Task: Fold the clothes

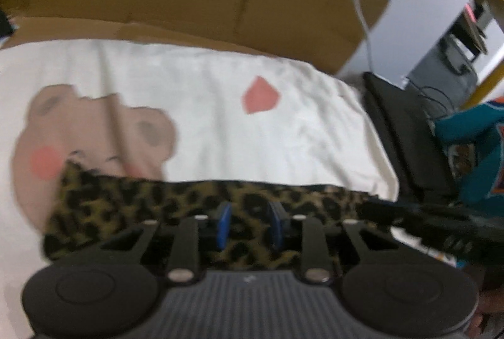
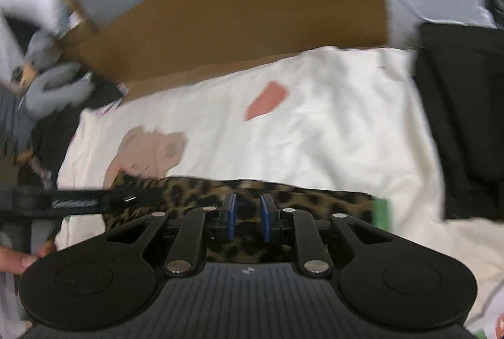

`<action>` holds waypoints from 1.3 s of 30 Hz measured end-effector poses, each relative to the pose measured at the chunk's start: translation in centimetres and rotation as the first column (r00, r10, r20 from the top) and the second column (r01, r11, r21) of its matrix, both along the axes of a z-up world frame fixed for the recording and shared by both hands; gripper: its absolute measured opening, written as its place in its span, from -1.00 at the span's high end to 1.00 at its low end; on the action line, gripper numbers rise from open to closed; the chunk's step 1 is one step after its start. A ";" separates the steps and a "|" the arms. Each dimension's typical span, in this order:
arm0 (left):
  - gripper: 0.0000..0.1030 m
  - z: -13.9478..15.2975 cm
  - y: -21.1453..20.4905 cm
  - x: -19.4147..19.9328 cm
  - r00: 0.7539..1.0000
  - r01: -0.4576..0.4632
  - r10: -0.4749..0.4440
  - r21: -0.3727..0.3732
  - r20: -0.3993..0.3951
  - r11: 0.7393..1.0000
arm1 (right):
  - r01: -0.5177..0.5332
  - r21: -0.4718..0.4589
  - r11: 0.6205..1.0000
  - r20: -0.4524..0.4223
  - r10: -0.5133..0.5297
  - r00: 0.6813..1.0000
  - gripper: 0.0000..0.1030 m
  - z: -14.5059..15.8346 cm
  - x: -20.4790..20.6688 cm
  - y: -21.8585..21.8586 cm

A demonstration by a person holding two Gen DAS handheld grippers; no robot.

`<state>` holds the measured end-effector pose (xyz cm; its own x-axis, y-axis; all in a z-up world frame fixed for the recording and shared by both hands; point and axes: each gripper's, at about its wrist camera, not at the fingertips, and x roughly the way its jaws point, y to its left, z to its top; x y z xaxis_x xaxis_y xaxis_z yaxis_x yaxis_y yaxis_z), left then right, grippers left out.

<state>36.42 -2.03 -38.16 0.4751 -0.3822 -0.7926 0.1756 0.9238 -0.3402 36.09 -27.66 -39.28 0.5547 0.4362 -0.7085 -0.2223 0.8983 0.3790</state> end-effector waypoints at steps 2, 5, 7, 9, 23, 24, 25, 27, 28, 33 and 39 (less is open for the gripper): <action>0.50 -0.4 -1.0 0.4 1.000 0.024 -0.025 -0.012 -0.007 1.000 | -0.022 -0.006 1.000 -0.002 0.022 1.000 0.67 -0.3 0.4 1.0; 0.54 -1.4 -1.7 0.8 0.999 0.024 -0.024 0.004 -0.023 1.000 | -0.033 -0.022 0.999 -0.014 0.033 0.999 0.67 -1.0 0.9 1.8; 0.57 -2.2 -1.7 1.0 0.999 0.008 -0.008 -0.003 -0.040 1.000 | -0.045 -0.044 0.998 -0.022 0.044 0.999 0.67 -1.6 1.3 2.2; 0.57 -3.0 -1.5 1.1 0.999 0.000 0.000 -0.012 -0.049 1.000 | -0.052 -0.074 0.996 -0.044 0.049 0.998 0.65 -2.5 1.7 2.7; 0.63 -0.6 -2.9 2.1 0.996 0.089 -0.085 0.095 -0.041 0.991 | -0.028 -0.053 0.998 -0.072 0.025 0.997 0.62 -2.7 1.4 1.7; 0.62 0.1 -2.5 1.7 0.996 0.085 -0.084 0.071 -0.022 0.994 | -0.031 -0.045 0.999 -0.055 0.028 0.998 0.61 -2.3 0.8 1.3; 0.62 0.8 -2.2 1.3 0.997 0.082 -0.082 0.046 -0.004 0.996 | -0.035 -0.039 0.999 -0.038 0.033 0.999 0.60 -1.8 0.2 1.0; 0.62 1.6 -2.0 0.2 0.994 0.101 -0.102 0.042 0.024 0.994 | -0.032 -0.024 0.999 -0.011 0.032 0.999 0.45 -1.1 -1.1 0.4; 0.62 1.9 -2.0 -0.3 0.993 0.113 -0.115 0.051 0.034 0.992 | -0.028 -0.019 0.999 0.000 0.028 1.000 0.41 -0.9 -1.8 0.2; 0.60 1.9 -2.1 -3.6 0.982 0.177 -0.182 0.103 0.047 0.979 | -0.050 -0.071 0.996 0.032 0.053 0.998 0.32 -0.6 -4.8 0.5; 0.31 0.6 -1.9 -6.7 0.973 0.223 -0.230 0.146 0.027 0.964 | -0.091 -0.124 0.988 0.031 0.096 0.995 0.23 -1.9 -8.6 1.5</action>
<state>29.73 -3.94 -37.55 0.4239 -0.3698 -0.8268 0.3973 0.8962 -0.1972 27.48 -26.17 -41.16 0.5419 0.3987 -0.7399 -0.3190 0.9120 0.2577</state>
